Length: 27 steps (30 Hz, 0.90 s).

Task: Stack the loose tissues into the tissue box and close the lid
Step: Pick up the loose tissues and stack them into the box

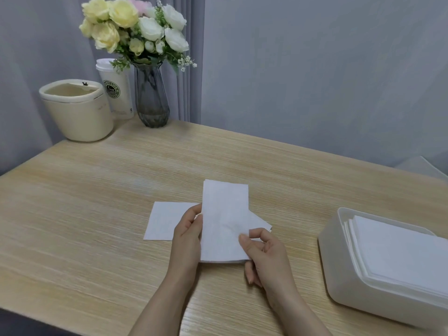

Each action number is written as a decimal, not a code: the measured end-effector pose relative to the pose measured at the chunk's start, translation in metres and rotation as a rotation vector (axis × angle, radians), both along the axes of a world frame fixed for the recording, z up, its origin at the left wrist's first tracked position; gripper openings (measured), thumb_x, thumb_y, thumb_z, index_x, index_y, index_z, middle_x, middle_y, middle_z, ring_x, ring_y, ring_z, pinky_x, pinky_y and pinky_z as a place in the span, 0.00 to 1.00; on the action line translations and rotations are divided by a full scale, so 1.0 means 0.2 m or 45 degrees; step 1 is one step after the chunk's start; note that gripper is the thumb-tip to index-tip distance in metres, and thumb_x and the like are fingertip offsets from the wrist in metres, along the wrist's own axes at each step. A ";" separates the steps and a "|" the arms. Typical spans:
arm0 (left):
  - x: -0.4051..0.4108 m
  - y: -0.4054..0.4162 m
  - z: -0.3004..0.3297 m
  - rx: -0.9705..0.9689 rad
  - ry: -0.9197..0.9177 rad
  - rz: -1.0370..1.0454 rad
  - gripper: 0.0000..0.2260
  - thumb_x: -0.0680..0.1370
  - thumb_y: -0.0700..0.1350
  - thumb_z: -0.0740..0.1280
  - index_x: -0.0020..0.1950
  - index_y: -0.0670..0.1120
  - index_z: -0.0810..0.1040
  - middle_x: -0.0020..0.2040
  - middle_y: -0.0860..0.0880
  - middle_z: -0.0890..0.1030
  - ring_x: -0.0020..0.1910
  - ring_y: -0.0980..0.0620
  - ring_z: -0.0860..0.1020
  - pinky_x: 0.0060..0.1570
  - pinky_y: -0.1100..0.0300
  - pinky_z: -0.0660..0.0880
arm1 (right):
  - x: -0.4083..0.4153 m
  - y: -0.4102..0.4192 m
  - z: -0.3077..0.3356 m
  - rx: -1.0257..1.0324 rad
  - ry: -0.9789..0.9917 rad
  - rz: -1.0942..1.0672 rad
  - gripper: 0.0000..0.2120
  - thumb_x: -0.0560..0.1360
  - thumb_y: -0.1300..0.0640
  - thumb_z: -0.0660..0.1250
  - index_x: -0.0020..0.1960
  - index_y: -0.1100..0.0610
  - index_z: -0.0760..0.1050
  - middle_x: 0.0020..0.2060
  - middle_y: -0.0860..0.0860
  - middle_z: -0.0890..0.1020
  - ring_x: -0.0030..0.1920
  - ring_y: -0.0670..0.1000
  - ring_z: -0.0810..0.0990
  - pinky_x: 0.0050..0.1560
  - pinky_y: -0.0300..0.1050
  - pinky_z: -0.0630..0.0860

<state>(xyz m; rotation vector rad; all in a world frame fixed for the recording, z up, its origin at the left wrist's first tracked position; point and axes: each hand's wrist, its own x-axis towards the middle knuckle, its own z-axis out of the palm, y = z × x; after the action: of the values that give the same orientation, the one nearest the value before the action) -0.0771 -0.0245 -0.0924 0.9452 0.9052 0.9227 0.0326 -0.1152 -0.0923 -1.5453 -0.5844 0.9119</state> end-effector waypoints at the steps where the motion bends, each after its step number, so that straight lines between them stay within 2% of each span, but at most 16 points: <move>1: 0.00 0.00 0.00 0.002 -0.002 0.000 0.09 0.81 0.39 0.61 0.52 0.47 0.80 0.42 0.50 0.85 0.39 0.54 0.81 0.39 0.59 0.75 | 0.00 0.00 0.00 -0.001 0.003 -0.003 0.06 0.77 0.60 0.67 0.44 0.61 0.71 0.19 0.47 0.69 0.15 0.48 0.63 0.18 0.33 0.54; 5: 0.01 0.00 -0.01 0.078 0.002 0.018 0.10 0.83 0.42 0.59 0.53 0.47 0.81 0.44 0.54 0.85 0.43 0.58 0.81 0.39 0.65 0.75 | 0.00 0.00 0.01 -0.004 -0.004 -0.016 0.06 0.77 0.60 0.67 0.45 0.61 0.71 0.19 0.46 0.69 0.15 0.48 0.64 0.17 0.34 0.55; 8: 0.01 0.00 -0.01 0.151 0.010 0.004 0.11 0.83 0.46 0.59 0.52 0.46 0.81 0.44 0.52 0.85 0.42 0.59 0.82 0.39 0.68 0.75 | 0.00 0.00 0.00 0.003 -0.009 -0.013 0.06 0.77 0.61 0.67 0.45 0.61 0.71 0.19 0.47 0.69 0.14 0.48 0.64 0.17 0.34 0.55; 10: 0.00 0.00 -0.02 0.123 -0.006 -0.006 0.06 0.82 0.44 0.63 0.53 0.47 0.79 0.41 0.50 0.85 0.39 0.56 0.82 0.38 0.63 0.77 | 0.00 0.00 0.00 0.011 -0.011 -0.009 0.06 0.77 0.61 0.67 0.45 0.62 0.71 0.19 0.48 0.69 0.15 0.48 0.64 0.17 0.34 0.55; 12: 0.01 0.00 -0.03 0.123 0.027 0.009 0.07 0.81 0.39 0.63 0.55 0.48 0.78 0.38 0.51 0.84 0.37 0.55 0.81 0.37 0.61 0.77 | 0.00 0.00 0.00 0.020 -0.022 0.002 0.06 0.77 0.61 0.67 0.45 0.62 0.72 0.19 0.51 0.70 0.15 0.48 0.63 0.17 0.34 0.56; 15: 0.00 0.01 -0.05 0.175 0.089 0.076 0.09 0.81 0.38 0.62 0.55 0.50 0.78 0.35 0.53 0.84 0.34 0.58 0.80 0.34 0.65 0.75 | 0.01 -0.01 0.01 0.012 -0.011 0.018 0.06 0.77 0.61 0.67 0.48 0.64 0.74 0.20 0.57 0.71 0.15 0.47 0.62 0.18 0.34 0.57; 18: -0.01 0.03 -0.06 0.203 0.108 0.166 0.09 0.82 0.39 0.62 0.55 0.50 0.78 0.33 0.57 0.82 0.32 0.62 0.78 0.32 0.68 0.73 | 0.06 0.00 0.01 0.057 0.000 -0.080 0.03 0.76 0.64 0.67 0.48 0.64 0.76 0.28 0.58 0.79 0.17 0.48 0.64 0.18 0.34 0.59; 20: -0.01 0.04 -0.06 0.196 0.103 0.205 0.08 0.81 0.38 0.62 0.55 0.49 0.78 0.32 0.57 0.81 0.31 0.62 0.77 0.31 0.70 0.72 | 0.11 0.01 0.00 0.055 -0.199 -0.213 0.02 0.75 0.64 0.68 0.46 0.59 0.79 0.33 0.53 0.82 0.22 0.47 0.70 0.23 0.37 0.65; 23: -0.02 0.04 -0.06 0.208 0.108 0.225 0.08 0.81 0.38 0.62 0.55 0.48 0.78 0.32 0.58 0.81 0.31 0.62 0.77 0.31 0.70 0.71 | 0.20 0.04 -0.01 -0.111 -0.591 -0.298 0.06 0.73 0.59 0.70 0.48 0.49 0.78 0.43 0.44 0.81 0.39 0.44 0.78 0.42 0.41 0.72; 25: -0.02 0.04 -0.05 0.208 0.111 0.254 0.08 0.82 0.39 0.62 0.54 0.49 0.77 0.33 0.58 0.81 0.31 0.63 0.76 0.33 0.68 0.72 | 0.25 0.06 -0.01 -0.265 -0.736 -0.234 0.11 0.72 0.55 0.71 0.54 0.48 0.77 0.51 0.43 0.77 0.49 0.42 0.77 0.49 0.43 0.71; 27: -0.03 0.04 -0.06 0.200 0.121 0.293 0.08 0.81 0.39 0.62 0.54 0.49 0.77 0.36 0.56 0.81 0.33 0.63 0.77 0.36 0.65 0.71 | 0.27 0.08 -0.02 -0.420 -0.834 -0.128 0.18 0.71 0.50 0.72 0.58 0.49 0.74 0.53 0.43 0.75 0.52 0.44 0.76 0.51 0.45 0.72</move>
<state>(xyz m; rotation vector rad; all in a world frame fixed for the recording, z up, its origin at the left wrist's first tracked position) -0.0826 -0.0164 -0.1039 1.0403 1.0490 1.1663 0.0873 -0.0990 -0.0955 -2.1721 -0.8325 0.4192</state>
